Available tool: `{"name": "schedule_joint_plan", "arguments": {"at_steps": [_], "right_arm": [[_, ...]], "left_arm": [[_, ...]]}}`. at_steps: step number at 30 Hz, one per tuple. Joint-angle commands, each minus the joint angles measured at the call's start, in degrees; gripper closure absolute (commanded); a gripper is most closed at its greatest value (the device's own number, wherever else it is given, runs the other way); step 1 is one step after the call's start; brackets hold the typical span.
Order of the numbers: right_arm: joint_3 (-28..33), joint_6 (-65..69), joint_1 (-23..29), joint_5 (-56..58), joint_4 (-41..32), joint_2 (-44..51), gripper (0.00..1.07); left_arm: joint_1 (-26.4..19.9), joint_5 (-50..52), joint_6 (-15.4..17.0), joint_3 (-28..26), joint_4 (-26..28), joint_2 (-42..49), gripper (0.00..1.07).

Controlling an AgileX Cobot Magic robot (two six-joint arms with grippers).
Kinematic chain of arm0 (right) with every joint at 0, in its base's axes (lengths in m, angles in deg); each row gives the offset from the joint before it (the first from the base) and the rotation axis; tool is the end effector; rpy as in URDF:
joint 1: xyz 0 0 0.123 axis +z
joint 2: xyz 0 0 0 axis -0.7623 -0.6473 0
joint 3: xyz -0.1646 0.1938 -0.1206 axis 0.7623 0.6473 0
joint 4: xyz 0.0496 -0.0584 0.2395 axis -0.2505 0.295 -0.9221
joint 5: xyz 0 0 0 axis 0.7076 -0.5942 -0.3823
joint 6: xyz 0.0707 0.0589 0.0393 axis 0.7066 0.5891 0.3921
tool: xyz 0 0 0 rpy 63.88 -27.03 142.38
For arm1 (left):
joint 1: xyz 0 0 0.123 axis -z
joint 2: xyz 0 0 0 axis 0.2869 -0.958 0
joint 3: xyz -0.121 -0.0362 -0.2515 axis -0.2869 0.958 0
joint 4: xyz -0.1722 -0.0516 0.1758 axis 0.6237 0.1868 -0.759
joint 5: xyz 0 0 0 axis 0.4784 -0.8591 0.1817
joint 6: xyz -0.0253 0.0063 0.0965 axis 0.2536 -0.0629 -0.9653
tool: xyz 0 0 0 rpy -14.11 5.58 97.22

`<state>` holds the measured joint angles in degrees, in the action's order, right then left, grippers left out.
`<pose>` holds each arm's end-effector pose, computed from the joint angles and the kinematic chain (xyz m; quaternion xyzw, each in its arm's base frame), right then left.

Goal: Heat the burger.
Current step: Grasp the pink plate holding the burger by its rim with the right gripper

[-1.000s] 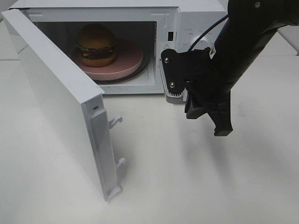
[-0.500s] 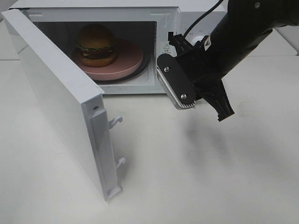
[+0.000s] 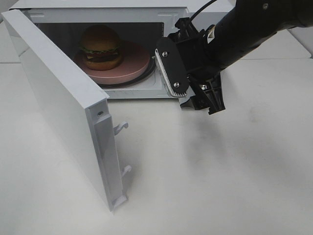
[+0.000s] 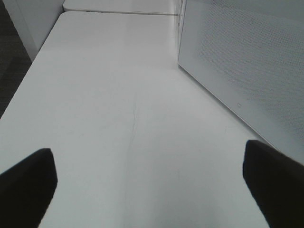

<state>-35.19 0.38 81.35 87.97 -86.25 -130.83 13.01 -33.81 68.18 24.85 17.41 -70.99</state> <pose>0.3159 0.1985 0.2204 -0.7734 0.5211 -0.1341 0.3352 0.0030 -0.0017 0.2753 -0.0296 0.8544 0.0043 0.5188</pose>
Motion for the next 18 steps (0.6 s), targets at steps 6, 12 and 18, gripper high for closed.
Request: {"name": "schedule_joint_plan", "arguments": {"at_steps": [6,12,18], "right_arm": [[-3.4,2.4,0.4,-1.4,1.5,-2.3,0.19],[-5.4,6.0,1.9,-3.5,2.8,-5.3,0.20],[-9.2,9.3,3.2,-5.2,3.1,-9.3,0.20]], "left_arm": [[-0.1,0.8,0.0,0.0,0.1,0.3,0.07],[-0.1,0.8,0.0,0.0,0.1,0.3,0.07],[-0.1,0.8,0.0,0.0,0.1,0.3,0.07]]}}
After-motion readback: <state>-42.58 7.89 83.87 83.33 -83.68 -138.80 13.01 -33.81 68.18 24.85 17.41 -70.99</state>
